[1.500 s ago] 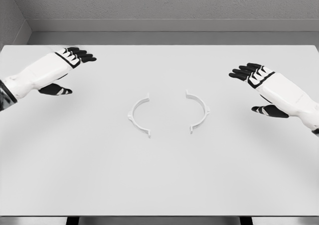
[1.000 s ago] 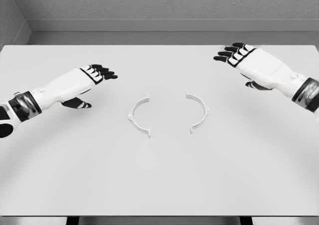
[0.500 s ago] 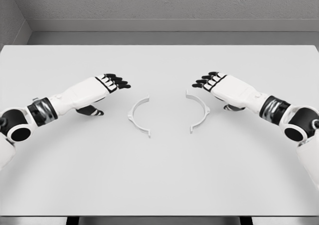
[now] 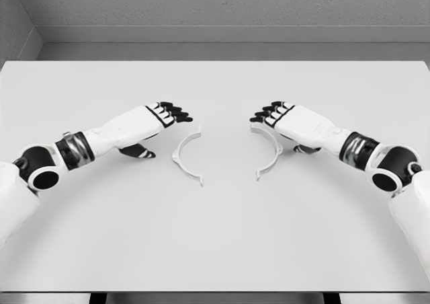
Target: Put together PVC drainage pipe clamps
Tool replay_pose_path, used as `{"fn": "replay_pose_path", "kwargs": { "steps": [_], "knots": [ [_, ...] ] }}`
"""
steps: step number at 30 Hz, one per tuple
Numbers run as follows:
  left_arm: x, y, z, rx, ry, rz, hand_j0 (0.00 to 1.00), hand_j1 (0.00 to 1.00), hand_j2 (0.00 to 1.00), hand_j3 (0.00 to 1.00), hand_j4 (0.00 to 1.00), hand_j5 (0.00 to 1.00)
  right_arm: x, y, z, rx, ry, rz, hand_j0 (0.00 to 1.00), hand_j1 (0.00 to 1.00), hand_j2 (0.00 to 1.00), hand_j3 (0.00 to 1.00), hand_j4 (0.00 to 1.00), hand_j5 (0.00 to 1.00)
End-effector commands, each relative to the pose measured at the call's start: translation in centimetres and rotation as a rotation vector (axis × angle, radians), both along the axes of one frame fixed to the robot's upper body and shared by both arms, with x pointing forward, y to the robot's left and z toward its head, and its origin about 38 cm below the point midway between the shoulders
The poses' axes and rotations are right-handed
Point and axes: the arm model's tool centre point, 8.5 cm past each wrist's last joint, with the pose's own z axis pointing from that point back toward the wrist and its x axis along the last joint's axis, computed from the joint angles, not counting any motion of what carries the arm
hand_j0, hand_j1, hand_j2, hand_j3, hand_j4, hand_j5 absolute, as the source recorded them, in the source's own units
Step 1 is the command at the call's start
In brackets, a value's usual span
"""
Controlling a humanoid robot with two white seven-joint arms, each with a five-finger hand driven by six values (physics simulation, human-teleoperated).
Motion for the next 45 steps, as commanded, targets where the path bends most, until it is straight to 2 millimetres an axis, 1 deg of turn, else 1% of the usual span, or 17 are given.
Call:
{"fn": "replay_pose_path", "kwargs": {
  "steps": [1, 4, 17, 23, 24, 31, 38, 41, 42, 45],
  "knots": [
    [0.0, -0.3, -0.1, -0.010, 0.006, -0.004, 1.00, 1.00, 1.00, 1.00, 1.00, 1.00, 0.0, 0.4, -0.1, 0.007, 0.005, 0.007, 1.00, 1.00, 1.00, 1.00, 1.00, 1.00],
    [0.1, -0.5, 0.1, -0.011, 0.002, -0.006, 1.00, 1.00, 1.00, 1.00, 1.00, 1.00, -0.1, 0.7, 0.0, 0.011, 0.001, 0.012, 1.00, 1.00, 1.00, 1.00, 1.00, 1.00],
    [0.0, -2.3, -0.1, -0.043, 0.006, -0.030, 1.00, 1.00, 1.00, 1.00, 1.00, 1.00, -0.1, 1.1, 0.1, 0.017, -0.002, 0.020, 1.00, 1.00, 1.00, 1.00, 1.00, 1.00],
    [0.0, -2.3, -0.1, -0.044, 0.007, -0.030, 1.00, 1.00, 1.00, 1.00, 1.00, 1.00, -0.1, 1.3, 0.1, 0.021, -0.002, 0.022, 1.00, 1.00, 1.00, 1.00, 1.00, 1.00],
    [0.0, -2.3, -0.1, -0.044, 0.007, -0.030, 1.00, 1.00, 1.00, 1.00, 1.00, 1.00, 0.1, 1.6, 0.5, 0.025, -0.011, 0.024, 1.00, 1.00, 1.00, 1.00, 1.00, 1.00],
    [-0.1, -2.9, -0.2, -0.057, 0.008, -0.037, 1.00, 1.00, 1.00, 1.00, 1.00, 1.00, 0.0, 2.4, 0.2, 0.023, -0.005, 0.041, 1.00, 1.00, 1.00, 1.00, 1.00, 1.00],
    [-0.1, -4.3, -0.1, -0.080, 0.005, -0.052, 1.00, 1.00, 1.00, 1.00, 1.00, 1.00, 0.4, 2.5, 0.5, 0.024, -0.010, 0.041, 1.00, 1.00, 1.00, 1.00, 1.00, 1.00],
    [-0.2, -4.5, 0.0, -0.084, 0.001, -0.058, 1.00, 1.00, 1.00, 1.00, 1.00, 1.00, 0.4, 2.5, 0.5, 0.024, -0.010, 0.041, 1.00, 1.00, 1.00, 1.00, 1.00, 1.00],
    [-0.2, -5.1, 0.1, -0.096, 0.000, -0.064, 1.00, 1.00, 1.00, 1.00, 1.00, 1.00, 0.5, 2.5, 0.5, 0.023, -0.010, 0.040, 1.00, 1.00, 1.00, 1.00, 1.00, 1.00],
    [-0.3, -5.7, 0.1, -0.107, -0.001, -0.071, 1.00, 1.00, 1.00, 1.00, 1.00, 1.00, 0.8, 2.5, 0.2, 0.018, -0.001, 0.038, 1.00, 1.00, 1.00, 1.00, 1.00, 1.00]
  ]
}}
